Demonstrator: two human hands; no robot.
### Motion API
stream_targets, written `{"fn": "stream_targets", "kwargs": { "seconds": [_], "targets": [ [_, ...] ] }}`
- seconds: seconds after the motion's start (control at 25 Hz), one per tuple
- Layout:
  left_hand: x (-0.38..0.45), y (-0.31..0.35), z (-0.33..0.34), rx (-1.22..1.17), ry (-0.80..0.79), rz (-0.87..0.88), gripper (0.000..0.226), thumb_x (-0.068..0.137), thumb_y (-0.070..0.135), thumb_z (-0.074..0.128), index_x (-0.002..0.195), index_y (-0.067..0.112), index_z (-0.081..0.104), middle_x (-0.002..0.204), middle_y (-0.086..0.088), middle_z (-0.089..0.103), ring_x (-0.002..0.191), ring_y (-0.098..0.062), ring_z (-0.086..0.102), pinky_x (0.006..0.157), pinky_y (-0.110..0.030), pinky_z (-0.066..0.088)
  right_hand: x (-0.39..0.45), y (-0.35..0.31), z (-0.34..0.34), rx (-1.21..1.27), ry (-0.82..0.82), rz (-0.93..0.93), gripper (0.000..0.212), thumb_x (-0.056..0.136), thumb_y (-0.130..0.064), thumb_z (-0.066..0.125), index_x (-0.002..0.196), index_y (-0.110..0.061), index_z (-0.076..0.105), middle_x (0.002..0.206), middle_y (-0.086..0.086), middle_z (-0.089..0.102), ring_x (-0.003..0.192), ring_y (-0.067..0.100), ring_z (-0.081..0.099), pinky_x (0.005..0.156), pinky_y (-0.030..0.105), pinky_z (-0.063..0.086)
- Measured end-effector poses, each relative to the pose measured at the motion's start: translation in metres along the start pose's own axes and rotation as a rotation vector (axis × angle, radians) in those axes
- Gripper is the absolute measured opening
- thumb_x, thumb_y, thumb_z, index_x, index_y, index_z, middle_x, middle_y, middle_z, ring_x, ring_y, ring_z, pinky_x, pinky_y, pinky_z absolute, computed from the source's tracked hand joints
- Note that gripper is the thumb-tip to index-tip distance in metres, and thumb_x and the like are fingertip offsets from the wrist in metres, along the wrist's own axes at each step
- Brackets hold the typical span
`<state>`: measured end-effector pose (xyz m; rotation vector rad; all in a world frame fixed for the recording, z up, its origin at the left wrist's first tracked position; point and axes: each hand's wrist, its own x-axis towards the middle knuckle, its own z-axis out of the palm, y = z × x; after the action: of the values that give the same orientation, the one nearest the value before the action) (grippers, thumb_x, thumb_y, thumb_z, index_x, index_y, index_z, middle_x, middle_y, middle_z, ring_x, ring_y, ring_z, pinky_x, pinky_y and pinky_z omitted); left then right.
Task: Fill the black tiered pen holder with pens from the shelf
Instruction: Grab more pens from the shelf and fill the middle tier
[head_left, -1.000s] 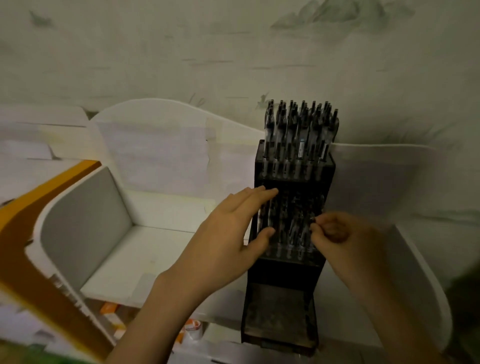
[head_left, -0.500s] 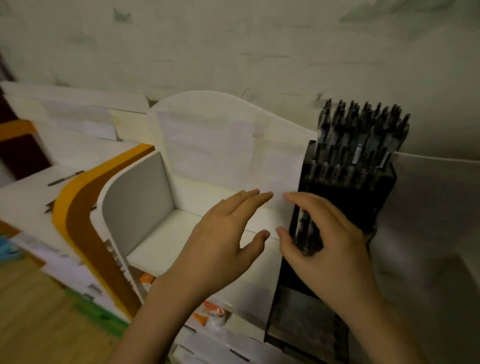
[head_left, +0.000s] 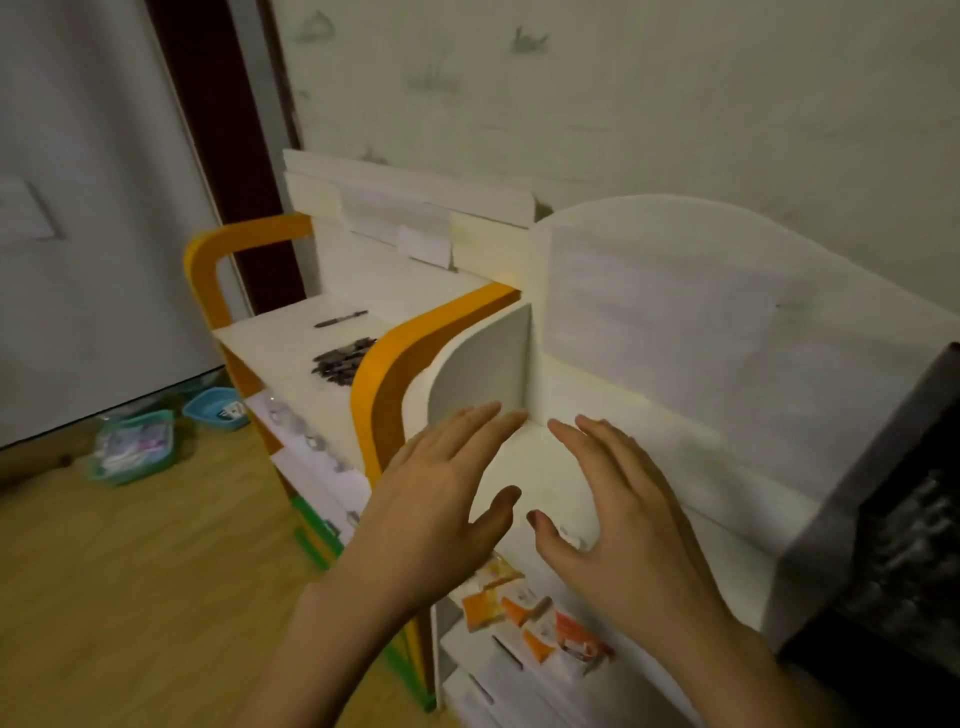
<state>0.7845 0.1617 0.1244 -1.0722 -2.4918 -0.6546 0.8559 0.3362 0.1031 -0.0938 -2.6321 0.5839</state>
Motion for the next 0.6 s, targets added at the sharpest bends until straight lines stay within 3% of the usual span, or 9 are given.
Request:
{"fn": "stream_targets", "kwargs": {
  "seconds": [0.16, 0.32, 0.52, 0.6],
  "targets": [
    [-0.03, -0.088, -0.038, 0.057, 0.003, -0.053, 0.07, 0.091, 0.046, 0.056, 0.149, 0.046, 0.016, 0.158, 0.016, 0.023, 0.145, -0.01, 0.024, 0.115, -0.037, 0.033, 0.036, -0.074, 0.057, 0.033, -0.017, -0.077, 0.075, 0.082, -0.063, 0.054, 0.146, -0.044, 0.02, 0.154, -0.012, 0.028, 0.142, 0.013, 0.028, 0.108, 0.036, 0.042],
    [-0.055, -0.18, -0.081, 0.083, 0.021, -0.082, 0.076, 0.091, 0.048, 0.055, 0.147, 0.054, 0.004, 0.158, 0.022, 0.016, 0.146, -0.007, 0.018, 0.115, -0.036, 0.028, 0.073, -0.156, 0.111, 0.096, 0.004, -0.136, 0.075, 0.083, -0.061, 0.055, 0.148, -0.043, 0.021, 0.154, -0.013, 0.028, 0.142, 0.013, 0.027, 0.11, 0.041, 0.041],
    [-0.066, -0.286, -0.124, 0.09, 0.042, -0.088, 0.076, 0.089, 0.05, 0.054, 0.147, 0.055, 0.005, 0.158, 0.024, 0.016, 0.144, -0.007, 0.024, 0.112, -0.035, 0.037, 0.117, -0.232, 0.18, 0.081, 0.015, -0.164, 0.076, 0.079, -0.07, 0.037, 0.147, -0.045, 0.018, 0.155, -0.017, 0.027, 0.143, 0.01, 0.022, 0.111, 0.042, 0.038],
    [-0.058, -0.314, -0.132, 0.073, 0.027, -0.078, 0.075, 0.09, 0.05, 0.054, 0.147, 0.054, 0.006, 0.157, 0.024, 0.015, 0.144, -0.006, 0.025, 0.112, -0.036, 0.038, 0.134, -0.243, 0.197, 0.082, 0.008, -0.131, 0.076, 0.079, -0.069, 0.039, 0.148, -0.044, 0.018, 0.153, -0.017, 0.029, 0.142, 0.009, 0.023, 0.111, 0.039, 0.039]
  ]
}}
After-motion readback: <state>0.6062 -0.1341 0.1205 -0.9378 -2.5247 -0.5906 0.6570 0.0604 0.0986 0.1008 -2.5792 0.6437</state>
